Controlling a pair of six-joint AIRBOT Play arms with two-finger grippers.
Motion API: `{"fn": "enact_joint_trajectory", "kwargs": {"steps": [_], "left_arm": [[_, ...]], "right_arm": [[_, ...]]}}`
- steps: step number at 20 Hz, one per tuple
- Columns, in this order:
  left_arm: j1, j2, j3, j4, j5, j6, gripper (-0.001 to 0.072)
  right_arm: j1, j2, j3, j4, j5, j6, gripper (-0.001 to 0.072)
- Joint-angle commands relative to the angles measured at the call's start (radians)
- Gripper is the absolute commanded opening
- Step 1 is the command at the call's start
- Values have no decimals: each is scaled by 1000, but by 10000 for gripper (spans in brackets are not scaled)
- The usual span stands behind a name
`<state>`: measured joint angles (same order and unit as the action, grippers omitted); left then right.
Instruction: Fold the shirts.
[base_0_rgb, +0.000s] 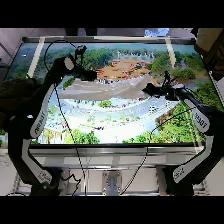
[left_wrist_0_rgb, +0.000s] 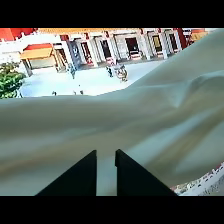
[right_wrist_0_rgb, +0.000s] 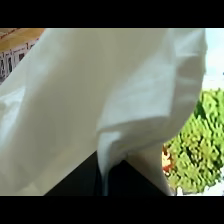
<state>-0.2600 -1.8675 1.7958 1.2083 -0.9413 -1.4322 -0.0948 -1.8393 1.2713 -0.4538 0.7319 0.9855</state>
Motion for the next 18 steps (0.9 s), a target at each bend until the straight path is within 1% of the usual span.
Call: {"fn": "enact_joint_trajectory", "kwargs": {"steps": [1, 3, 5, 6, 8, 10, 12, 15, 18], "left_arm": [[-22, -55, 0, -41, 55, -21, 18], [-42, -80, 0, -41, 134, -61, 9], [-60, -104, 0, -37, 180, -129, 9], [-72, -119, 0, -37, 180, -163, 9], [-100, -152, 0, -34, 155, -173, 8], [-126, -177, 0, 1, 135, -178, 8], [-146, -189, 0, 58, 125, -222, 8], [-167, -190, 0, 74, 82, -233, 8], [-210, -195, 0, 66, 68, -238, 8]], "right_arm": [[23, -6, 51, -35, 18, -19, 36], [21, -2, 75, -66, 82, -19, 36], [22, 22, 89, -134, 141, -19, 35], [22, 43, 90, -164, 159, -18, 34], [22, 88, 92, -197, 191, -18, 35], [22, 142, 93, -198, 212, -18, 35], [24, 204, 93, -198, 218, -25, 35], [39, 302, 93, -200, 197, -65, 34], [57, 383, 93, -195, 145, -66, 34]]}}
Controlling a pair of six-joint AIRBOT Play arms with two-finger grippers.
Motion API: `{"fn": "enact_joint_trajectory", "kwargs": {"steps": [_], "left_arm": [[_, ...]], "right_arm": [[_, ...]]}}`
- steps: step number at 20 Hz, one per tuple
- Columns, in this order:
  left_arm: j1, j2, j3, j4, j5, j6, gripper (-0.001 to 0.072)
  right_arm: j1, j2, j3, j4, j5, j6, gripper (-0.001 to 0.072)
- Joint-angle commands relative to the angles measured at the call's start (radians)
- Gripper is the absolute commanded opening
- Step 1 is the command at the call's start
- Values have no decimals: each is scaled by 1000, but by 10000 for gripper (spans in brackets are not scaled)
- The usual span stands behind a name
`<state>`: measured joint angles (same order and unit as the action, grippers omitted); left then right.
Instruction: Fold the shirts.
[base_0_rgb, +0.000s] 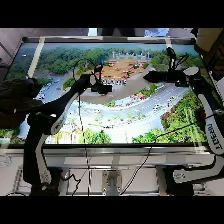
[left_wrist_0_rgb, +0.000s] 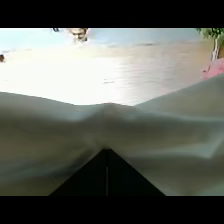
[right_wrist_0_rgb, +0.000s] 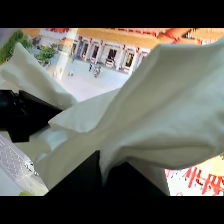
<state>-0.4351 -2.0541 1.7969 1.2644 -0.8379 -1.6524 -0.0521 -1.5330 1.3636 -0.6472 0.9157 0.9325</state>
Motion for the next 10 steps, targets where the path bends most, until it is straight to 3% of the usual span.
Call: {"fn": "enact_joint_trajectory", "kwargs": {"steps": [1, 6, 10], "left_arm": [[-60, -11, -1, 0, -34, -27, 8], [-217, -25, 0, -46, 10, -22, 9], [-252, -16, 74, 62, -100, -23, 10]], "right_arm": [[21, 96, 1, 0, -45, -13, 34], [89, 142, 1, 3, -55, -13, 34], [156, 144, 1, 3, -54, -14, 35]]}}
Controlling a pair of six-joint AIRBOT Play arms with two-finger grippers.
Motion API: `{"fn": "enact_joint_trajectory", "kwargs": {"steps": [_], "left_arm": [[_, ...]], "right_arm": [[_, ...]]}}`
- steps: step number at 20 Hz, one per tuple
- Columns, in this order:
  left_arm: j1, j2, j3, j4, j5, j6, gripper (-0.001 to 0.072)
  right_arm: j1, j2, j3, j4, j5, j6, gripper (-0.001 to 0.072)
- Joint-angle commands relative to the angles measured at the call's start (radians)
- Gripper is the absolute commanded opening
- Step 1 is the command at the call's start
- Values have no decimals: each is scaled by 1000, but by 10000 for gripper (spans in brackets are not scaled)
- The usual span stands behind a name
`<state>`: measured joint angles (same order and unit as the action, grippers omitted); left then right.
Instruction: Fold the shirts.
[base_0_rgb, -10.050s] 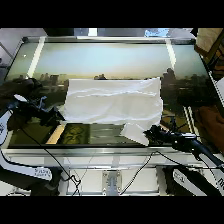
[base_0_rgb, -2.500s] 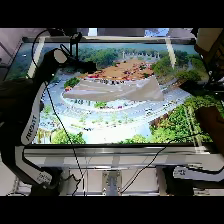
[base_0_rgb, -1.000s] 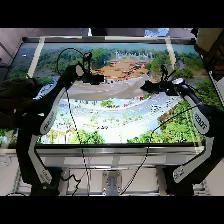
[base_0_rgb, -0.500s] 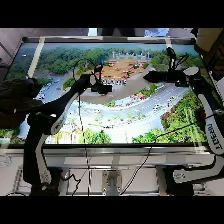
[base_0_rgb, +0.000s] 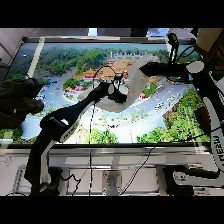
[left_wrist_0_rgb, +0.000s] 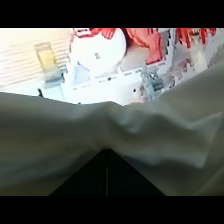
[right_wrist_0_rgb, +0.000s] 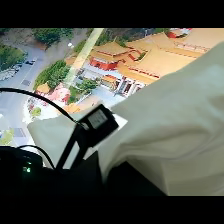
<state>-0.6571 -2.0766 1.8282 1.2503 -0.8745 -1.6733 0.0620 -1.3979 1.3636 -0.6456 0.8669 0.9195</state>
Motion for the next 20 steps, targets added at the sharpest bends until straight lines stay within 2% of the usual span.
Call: {"fn": "enact_joint_trajectory", "kwargs": {"steps": [1, 5, 6, 9, 12, 16, 19, 20], "left_arm": [[-19, 12, 81, 146, -130, -2, 10], [39, 70, 217, 573, -427, -6, 10], [60, 104, 223, 666, -451, -8, 10], [129, 214, 223, 812, -455, -30, 10], [211, 304, 222, 864, -452, -61, 10], [283, 348, 222, 862, -490, -92, 10], [288, 348, 222, 848, -514, -92, 9], [288, 348, 222, 838, -514, -92, 9]], "right_arm": [[58, 10, 1, 2, -5, -1, 34], [138, 10, 1, 1, -11, -32, 34], [160, 10, 1, 1, -19, -47, 34], [226, 9, 1, 2, -80, -49, 33], [323, 4, 1, 2, -191, -54, 32], [466, -41, 1, -1, -433, -54, 32], [551, -79, 1, 16, -470, -56, 43], [574, -80, 1, 14, -470, -63, 93]]}}
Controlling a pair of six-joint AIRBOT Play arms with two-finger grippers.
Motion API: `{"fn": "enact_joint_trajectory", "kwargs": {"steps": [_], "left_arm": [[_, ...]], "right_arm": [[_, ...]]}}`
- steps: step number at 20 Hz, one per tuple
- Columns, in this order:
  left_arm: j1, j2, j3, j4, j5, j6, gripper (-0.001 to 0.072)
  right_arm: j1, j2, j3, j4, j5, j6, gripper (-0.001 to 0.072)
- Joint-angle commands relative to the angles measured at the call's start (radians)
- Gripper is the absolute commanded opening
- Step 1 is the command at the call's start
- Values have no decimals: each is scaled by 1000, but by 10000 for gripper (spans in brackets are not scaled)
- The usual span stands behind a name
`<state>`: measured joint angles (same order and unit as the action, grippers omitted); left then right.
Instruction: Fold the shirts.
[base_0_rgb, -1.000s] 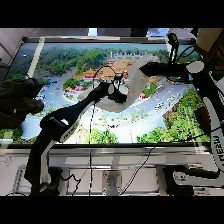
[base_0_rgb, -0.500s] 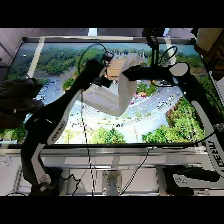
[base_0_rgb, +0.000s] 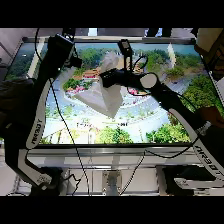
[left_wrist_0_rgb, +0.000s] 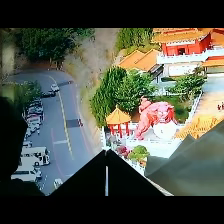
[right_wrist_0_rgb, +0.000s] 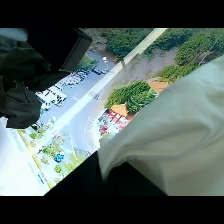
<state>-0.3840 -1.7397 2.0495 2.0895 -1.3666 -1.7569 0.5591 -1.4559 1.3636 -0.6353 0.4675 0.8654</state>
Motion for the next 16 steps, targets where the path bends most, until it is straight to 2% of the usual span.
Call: {"fn": "enact_joint_trajectory", "kwargs": {"steps": [1, 2, 3, 4, 12, 13, 14, 16], "left_arm": [[15, 11, 1, -6, -22, -8, 9], [15, 11, 1, -7, -23, -9, 10], [15, 11, 1, -10, -27, -9, 9], [15, 11, 1, -15, -36, -8, 9], [16, 11, -5, -67, -67, -3, 20], [16, 11, -15, -94, -64, 23, 86], [16, 11, -28, -127, -63, 62, 262], [16, 10, -56, -221, -46, 167, 287]], "right_arm": [[93, -21, 1, 6, -75, -26, 197], [106, -21, 1, 7, -84, -41, 334], [112, -21, 1, 7, -89, -56, 413], [111, -21, 1, 7, -88, -58, 433], [50, 14, 1, -30, -100, -57, 433], [24, 32, 1, -41, -101, -54, 434], [-6, 50, 1, -46, -98, -50, 433], [-82, 96, 1, -47, -67, -42, 433]]}}
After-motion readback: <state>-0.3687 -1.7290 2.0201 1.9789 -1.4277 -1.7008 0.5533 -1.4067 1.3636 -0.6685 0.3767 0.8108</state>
